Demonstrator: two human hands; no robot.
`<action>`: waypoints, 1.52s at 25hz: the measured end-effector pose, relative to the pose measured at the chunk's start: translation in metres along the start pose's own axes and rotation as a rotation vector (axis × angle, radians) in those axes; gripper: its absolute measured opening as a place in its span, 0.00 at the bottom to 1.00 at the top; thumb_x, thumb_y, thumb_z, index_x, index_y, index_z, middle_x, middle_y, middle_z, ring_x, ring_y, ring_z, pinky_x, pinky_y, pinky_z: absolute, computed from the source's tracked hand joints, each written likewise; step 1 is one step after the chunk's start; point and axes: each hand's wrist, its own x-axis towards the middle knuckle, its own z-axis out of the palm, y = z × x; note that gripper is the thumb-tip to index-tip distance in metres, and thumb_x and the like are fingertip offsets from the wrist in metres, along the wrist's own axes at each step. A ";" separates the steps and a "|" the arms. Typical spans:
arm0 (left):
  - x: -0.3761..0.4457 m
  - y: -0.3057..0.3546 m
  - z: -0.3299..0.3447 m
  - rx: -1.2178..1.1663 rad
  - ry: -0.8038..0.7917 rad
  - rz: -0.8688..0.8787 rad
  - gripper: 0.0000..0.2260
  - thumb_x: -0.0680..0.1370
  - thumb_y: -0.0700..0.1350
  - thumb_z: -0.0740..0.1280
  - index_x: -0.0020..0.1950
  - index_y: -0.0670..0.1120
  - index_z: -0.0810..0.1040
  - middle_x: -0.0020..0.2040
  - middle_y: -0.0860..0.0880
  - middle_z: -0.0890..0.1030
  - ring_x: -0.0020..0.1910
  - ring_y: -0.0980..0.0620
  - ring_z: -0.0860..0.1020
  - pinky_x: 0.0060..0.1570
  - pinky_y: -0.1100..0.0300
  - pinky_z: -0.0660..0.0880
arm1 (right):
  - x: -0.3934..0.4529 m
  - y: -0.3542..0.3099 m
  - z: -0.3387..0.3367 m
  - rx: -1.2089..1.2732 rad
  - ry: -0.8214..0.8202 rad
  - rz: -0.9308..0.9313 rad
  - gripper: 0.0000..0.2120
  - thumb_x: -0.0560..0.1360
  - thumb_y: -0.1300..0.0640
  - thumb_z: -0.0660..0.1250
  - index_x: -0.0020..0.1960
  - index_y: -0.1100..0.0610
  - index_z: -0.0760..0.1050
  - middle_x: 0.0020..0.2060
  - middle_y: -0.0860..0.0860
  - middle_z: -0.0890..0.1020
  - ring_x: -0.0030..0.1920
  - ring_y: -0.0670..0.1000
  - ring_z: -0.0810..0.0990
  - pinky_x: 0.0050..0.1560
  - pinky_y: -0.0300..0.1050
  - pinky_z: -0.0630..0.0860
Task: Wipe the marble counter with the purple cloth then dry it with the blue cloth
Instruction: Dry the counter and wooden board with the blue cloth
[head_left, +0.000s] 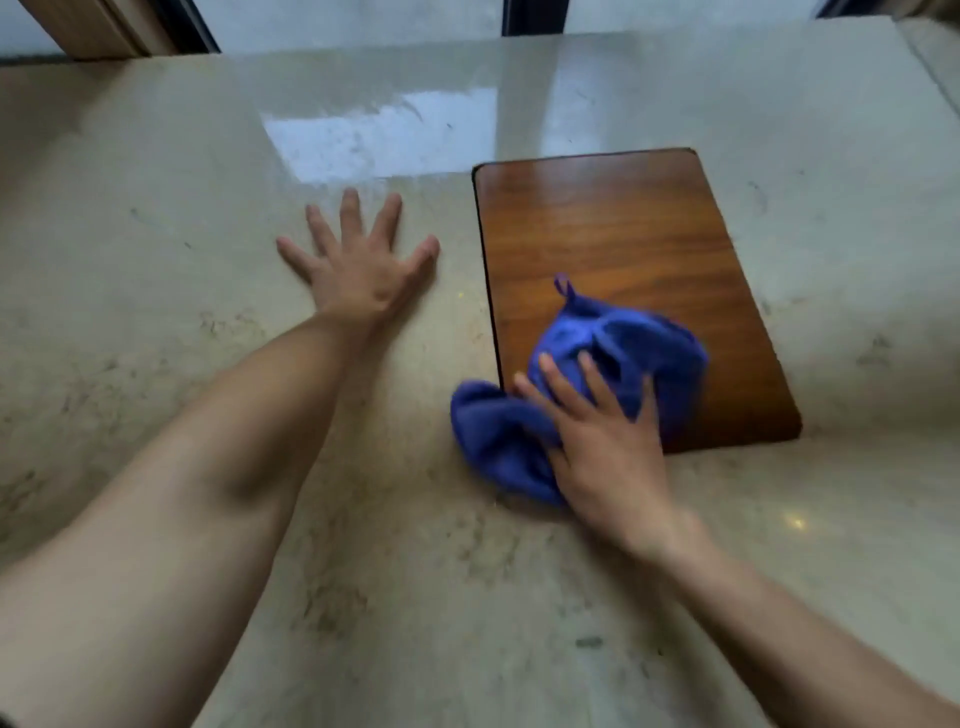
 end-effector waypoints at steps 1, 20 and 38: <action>-0.002 -0.001 0.000 -0.004 0.001 0.017 0.37 0.73 0.77 0.45 0.80 0.65 0.49 0.83 0.51 0.46 0.80 0.36 0.41 0.69 0.24 0.37 | -0.049 -0.009 0.001 0.003 0.023 0.021 0.28 0.74 0.46 0.54 0.75 0.44 0.68 0.75 0.45 0.69 0.75 0.56 0.67 0.66 0.77 0.59; 0.004 0.001 -0.001 0.011 -0.001 0.013 0.35 0.75 0.74 0.45 0.80 0.64 0.46 0.83 0.49 0.43 0.79 0.33 0.41 0.67 0.22 0.39 | 0.153 -0.037 0.019 0.079 0.158 0.680 0.23 0.80 0.42 0.55 0.75 0.40 0.65 0.76 0.49 0.67 0.77 0.60 0.60 0.64 0.83 0.50; 0.005 0.003 -0.009 0.104 -0.117 0.004 0.37 0.74 0.75 0.41 0.77 0.63 0.30 0.78 0.47 0.27 0.75 0.31 0.27 0.64 0.22 0.33 | 0.489 -0.020 -0.034 0.129 -0.117 0.093 0.27 0.81 0.52 0.52 0.79 0.41 0.53 0.80 0.44 0.54 0.80 0.52 0.47 0.70 0.78 0.40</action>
